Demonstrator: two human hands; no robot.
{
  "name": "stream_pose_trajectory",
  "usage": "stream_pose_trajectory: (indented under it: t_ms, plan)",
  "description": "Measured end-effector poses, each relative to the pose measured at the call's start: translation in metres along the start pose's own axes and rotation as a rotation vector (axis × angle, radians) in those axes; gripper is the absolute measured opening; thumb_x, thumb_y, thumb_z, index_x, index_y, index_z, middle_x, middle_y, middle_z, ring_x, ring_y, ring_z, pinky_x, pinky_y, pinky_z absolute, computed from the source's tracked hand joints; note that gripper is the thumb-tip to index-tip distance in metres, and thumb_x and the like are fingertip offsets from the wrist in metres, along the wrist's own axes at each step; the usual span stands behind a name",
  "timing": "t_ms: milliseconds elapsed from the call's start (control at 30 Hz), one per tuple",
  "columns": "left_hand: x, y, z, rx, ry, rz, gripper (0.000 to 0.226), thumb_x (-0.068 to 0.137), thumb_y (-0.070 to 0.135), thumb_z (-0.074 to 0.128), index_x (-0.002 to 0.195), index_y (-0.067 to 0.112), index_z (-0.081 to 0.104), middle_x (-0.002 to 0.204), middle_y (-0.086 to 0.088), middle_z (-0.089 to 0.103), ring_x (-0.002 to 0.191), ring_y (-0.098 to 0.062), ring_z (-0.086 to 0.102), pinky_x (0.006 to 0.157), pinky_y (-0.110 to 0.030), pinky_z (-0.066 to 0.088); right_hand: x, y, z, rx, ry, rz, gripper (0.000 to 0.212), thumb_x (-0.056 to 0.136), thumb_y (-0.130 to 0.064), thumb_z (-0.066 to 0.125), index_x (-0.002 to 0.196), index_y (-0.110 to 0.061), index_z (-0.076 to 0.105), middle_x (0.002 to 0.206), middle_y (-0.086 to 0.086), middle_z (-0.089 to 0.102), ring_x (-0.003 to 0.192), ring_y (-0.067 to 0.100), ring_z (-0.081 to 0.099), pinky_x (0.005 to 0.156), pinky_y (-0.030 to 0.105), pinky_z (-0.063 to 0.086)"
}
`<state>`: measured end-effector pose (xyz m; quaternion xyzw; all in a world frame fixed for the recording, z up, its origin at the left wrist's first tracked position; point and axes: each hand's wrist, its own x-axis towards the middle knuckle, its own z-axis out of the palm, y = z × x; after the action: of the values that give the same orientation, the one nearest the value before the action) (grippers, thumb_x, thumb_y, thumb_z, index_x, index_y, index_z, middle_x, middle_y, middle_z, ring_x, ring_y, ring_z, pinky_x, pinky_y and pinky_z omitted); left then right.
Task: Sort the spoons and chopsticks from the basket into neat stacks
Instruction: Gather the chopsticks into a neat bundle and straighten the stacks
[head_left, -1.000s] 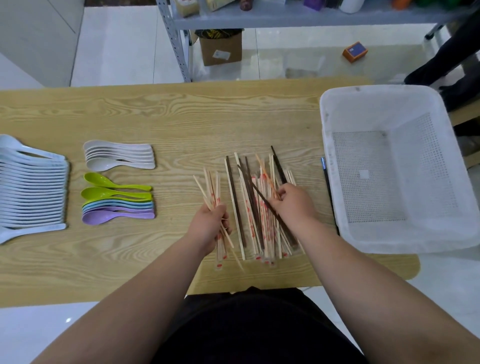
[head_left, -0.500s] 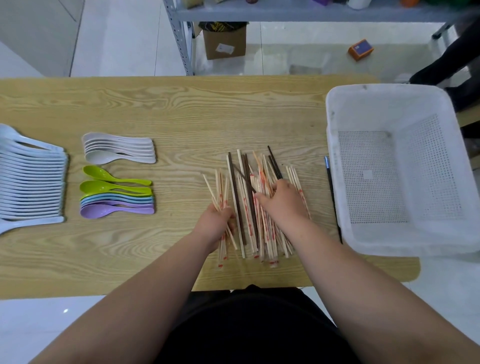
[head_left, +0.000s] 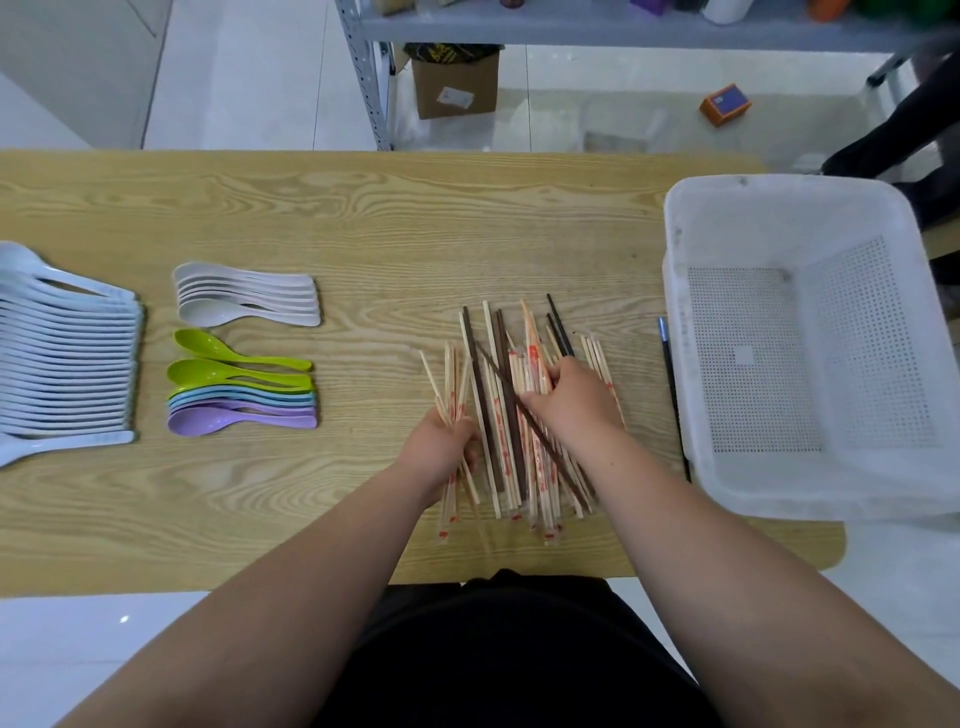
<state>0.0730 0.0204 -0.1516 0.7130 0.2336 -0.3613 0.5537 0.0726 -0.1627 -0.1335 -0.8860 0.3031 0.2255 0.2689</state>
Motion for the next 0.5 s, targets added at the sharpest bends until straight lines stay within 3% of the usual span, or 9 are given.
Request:
stream_pose_trajectory:
  t_ms: [100,267,400,500]
  plan:
    - [0.002,-0.002,0.001,0.005,-0.007,-0.003,0.004,0.094,0.012,0.056,0.091,0.011,0.059,0.063,-0.006,0.058,0.047,-0.019,0.053,0.055,-0.035,0.042,-0.001,-0.007,-0.001,-0.054,-0.027,0.024,0.065,0.082,-0.047,0.075,0.133,-0.017,0.049,0.127,0.008,0.058,0.102,0.028,0.064,0.081,0.041,0.057]
    - [0.004,-0.002,0.0,0.001,-0.015,-0.004,0.005,0.096,0.014,0.054,0.094,0.012,0.058,0.063,-0.005,0.06,0.047,-0.019,0.053,0.052,-0.032,0.042,-0.005,-0.012,-0.002,-0.104,-0.049,0.052,0.06,0.087,-0.035,0.074,0.134,-0.011,0.046,0.114,0.01,0.06,0.084,0.025,0.059,0.054,0.031,0.041]
    - [0.003,-0.001,-0.001,-0.013,-0.034,-0.008,0.008,0.097,0.011,0.053,0.091,0.014,0.056,0.07,-0.007,0.06,0.047,-0.017,0.052,0.049,-0.029,0.043,-0.01,-0.011,0.0,-0.098,-0.026,0.045,0.054,0.088,-0.032,0.071,0.132,-0.011,0.048,0.116,0.01,0.059,0.089,0.026,0.06,0.059,0.032,0.043]
    - [0.005,-0.003,-0.004,-0.008,-0.043,-0.007,0.004,0.097,0.012,0.054,0.093,0.013,0.057,0.074,-0.008,0.062,0.048,-0.018,0.053,0.053,-0.033,0.047,-0.009,-0.01,-0.002,-0.042,-0.033,0.048,0.039,0.087,-0.029,0.07,0.12,-0.013,0.057,0.113,0.009,0.063,0.085,0.025,0.061,0.06,0.031,0.046]
